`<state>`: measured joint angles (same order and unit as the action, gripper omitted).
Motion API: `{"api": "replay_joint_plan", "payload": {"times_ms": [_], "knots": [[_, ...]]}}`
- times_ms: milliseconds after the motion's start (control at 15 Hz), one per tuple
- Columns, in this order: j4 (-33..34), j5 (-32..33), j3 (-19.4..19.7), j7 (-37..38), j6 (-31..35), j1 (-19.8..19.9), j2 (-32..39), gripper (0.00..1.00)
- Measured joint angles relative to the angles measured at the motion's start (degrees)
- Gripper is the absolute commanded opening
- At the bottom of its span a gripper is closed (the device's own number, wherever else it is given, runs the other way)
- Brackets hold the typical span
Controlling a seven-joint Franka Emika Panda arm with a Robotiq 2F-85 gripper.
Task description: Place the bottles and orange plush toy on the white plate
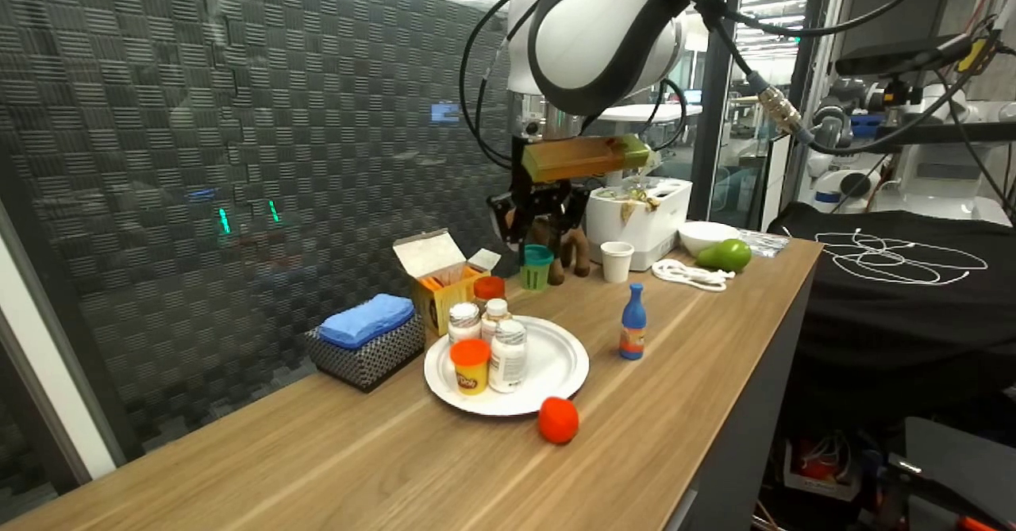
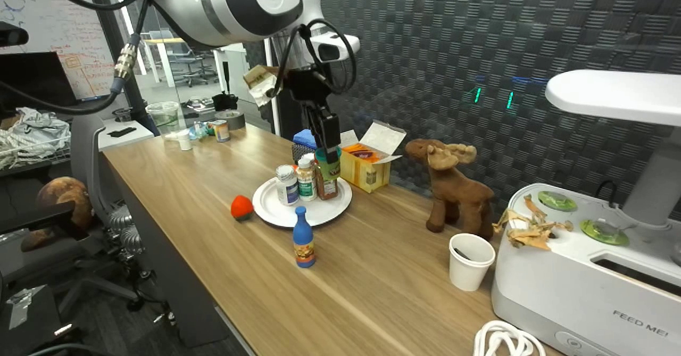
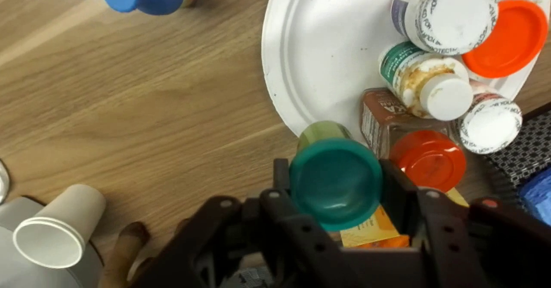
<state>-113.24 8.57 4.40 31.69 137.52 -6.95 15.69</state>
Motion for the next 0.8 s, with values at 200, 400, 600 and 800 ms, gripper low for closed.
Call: {"api": "replay_joint_plan", "payload": {"times_ms": [200, 400, 600, 800], "knots": [[-1.1, -2.5, -1.8, -7.6, -1.3, 0.5, 0.0, 0.29], [-2.8, -3.8, -3.4, -13.6, -3.9, 0.6, 0.1, 0.29], [-3.6, -3.1, -3.7, -16.4, -5.8, 0.6, 0.8, 0.29], [-3.6, -2.1, -3.5, -16.6, -5.8, 0.8, 2.1, 0.29]]}}
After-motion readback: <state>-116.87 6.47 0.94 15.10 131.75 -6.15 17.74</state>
